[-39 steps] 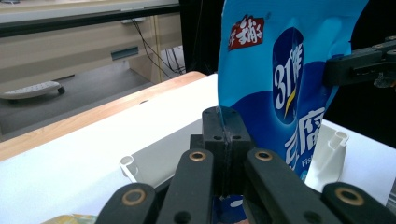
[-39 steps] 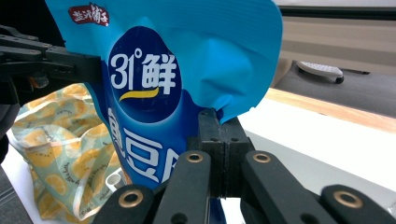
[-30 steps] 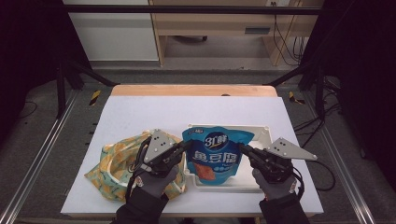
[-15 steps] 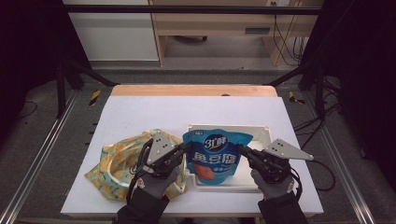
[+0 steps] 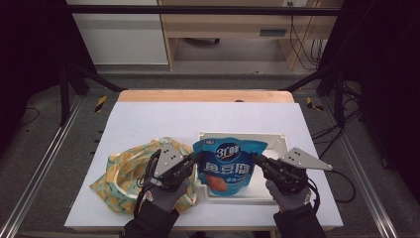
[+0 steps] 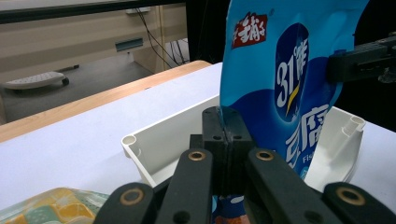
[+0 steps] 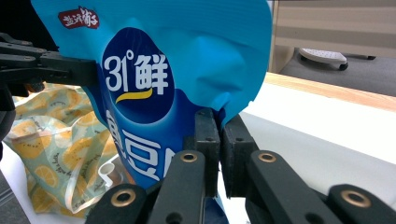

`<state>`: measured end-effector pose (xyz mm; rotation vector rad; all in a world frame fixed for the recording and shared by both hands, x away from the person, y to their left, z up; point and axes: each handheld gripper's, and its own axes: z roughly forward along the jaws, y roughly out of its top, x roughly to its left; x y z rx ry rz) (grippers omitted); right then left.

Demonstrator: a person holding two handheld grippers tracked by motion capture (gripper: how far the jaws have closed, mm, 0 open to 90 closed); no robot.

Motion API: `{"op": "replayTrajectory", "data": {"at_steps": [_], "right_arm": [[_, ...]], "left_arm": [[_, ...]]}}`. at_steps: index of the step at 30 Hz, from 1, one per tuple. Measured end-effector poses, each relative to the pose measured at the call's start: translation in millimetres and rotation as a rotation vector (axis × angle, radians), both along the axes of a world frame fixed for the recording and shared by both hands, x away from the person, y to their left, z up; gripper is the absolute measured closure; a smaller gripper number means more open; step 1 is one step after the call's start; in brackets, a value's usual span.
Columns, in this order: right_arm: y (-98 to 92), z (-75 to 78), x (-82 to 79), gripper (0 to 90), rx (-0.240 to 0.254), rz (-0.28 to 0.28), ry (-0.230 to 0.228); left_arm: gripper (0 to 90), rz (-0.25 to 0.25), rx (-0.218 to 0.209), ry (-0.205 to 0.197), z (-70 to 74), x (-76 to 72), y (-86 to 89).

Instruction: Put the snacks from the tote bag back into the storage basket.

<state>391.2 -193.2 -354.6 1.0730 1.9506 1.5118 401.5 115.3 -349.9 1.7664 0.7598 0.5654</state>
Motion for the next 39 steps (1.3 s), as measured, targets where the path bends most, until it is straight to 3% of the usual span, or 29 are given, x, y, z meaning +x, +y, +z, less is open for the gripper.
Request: {"op": "replayTrajectory", "data": {"at_steps": [5, 9, 11, 13, 21, 28, 33, 39], "right_arm": [[0.0, 0.2, 0.4, 82.4, -0.007, -0.011, -0.002], [-1.1, 1.4, 0.6, 72.6, -0.022, -0.033, -0.012], [-3.3, 2.9, -0.1, 65.3, -0.013, -0.051, -0.039], [-5.5, 3.8, -0.2, 60.8, -0.014, -0.053, -0.04], [-11.9, 2.7, -1.5, 38.0, -0.021, -0.078, -0.047], [-19.9, 1.0, -4.5, 30.2, -0.033, -0.085, -0.048], [-32.0, -1.9, -8.0, 24.6, -0.062, -0.134, -0.065], [-45.2, -6.7, -5.8, 21.7, -0.066, -0.176, -0.049]], "left_arm": [[85.0, -0.009, -0.006, 0.0, 0.4, 1.5, 2.8], [76.9, -0.02, -0.018, -0.021, 3.5, -0.4, 8.7], [68.5, -0.015, -0.017, -0.027, 6.0, -2.1, 13.7], [63.5, -0.011, -0.008, -0.037, 7.9, -5.2, 25.5], [45.9, 0.023, 0.005, -0.031, 9.6, -9.6, 52.9], [37.3, 0.053, 0.02, -0.019, 5.9, -14.2, 79.1], [29.9, 0.072, 0.03, -0.019, 2.0, -19.5, 97.4], [25.1, 0.087, 0.015, -0.018, -1.0, -22.2, 117.1]]}}
